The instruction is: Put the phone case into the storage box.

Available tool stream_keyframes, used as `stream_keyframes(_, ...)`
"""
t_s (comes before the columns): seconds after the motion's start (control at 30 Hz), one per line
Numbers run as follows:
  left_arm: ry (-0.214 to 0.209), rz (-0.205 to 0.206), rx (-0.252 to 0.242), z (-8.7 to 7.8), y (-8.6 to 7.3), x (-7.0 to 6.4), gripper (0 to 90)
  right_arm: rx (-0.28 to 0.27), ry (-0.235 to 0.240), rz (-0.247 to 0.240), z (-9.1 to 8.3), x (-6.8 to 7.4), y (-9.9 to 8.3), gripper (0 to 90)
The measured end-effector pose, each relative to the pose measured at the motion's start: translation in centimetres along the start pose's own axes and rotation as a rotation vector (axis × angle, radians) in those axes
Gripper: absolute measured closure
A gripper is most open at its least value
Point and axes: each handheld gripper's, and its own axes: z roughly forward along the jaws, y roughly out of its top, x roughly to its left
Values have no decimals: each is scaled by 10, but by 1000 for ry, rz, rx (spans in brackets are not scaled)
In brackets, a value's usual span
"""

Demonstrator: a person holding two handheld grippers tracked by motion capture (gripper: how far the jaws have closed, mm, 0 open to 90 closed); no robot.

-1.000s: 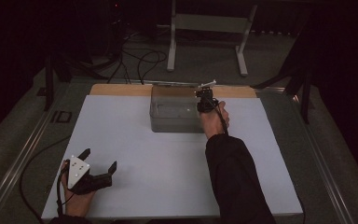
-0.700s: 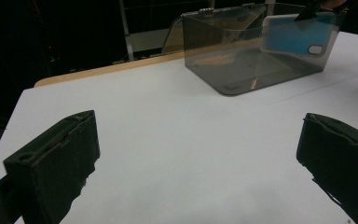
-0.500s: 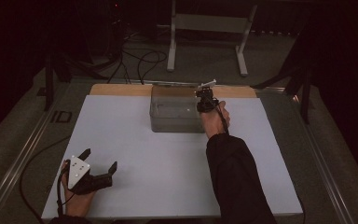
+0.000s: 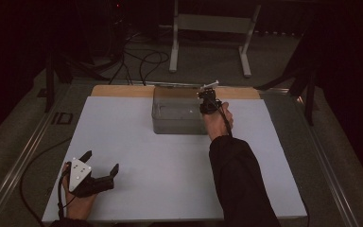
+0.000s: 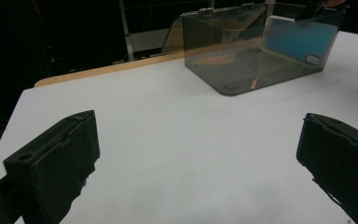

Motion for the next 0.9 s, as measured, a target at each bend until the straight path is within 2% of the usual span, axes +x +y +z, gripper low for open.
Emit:
stream_keyframes(0.23, -1, 0, -1, 0, 0, 0, 3, -17, 15, 1, -5, -2, 1, 767)
stream_keyframes(0.27, 0, 0, -1, 0, 0, 0, 3, -36, 21, -21, -6, -1, 1, 737)
stream_keyframes(0.5, -1, 1, 0, 0, 0, 0, 3, -55, 40, -45, -13, -5, 2, 678)
stream_keyframes(0.6, -1, 1, 0, 0, 0, -1, 3, -64, 62, -44, -16, -7, 2, 654)
stream_keyframes(0.9, 0, 0, -1, 0, 0, 0, 3, -142, 148, -123, -27, -8, 1, 505)
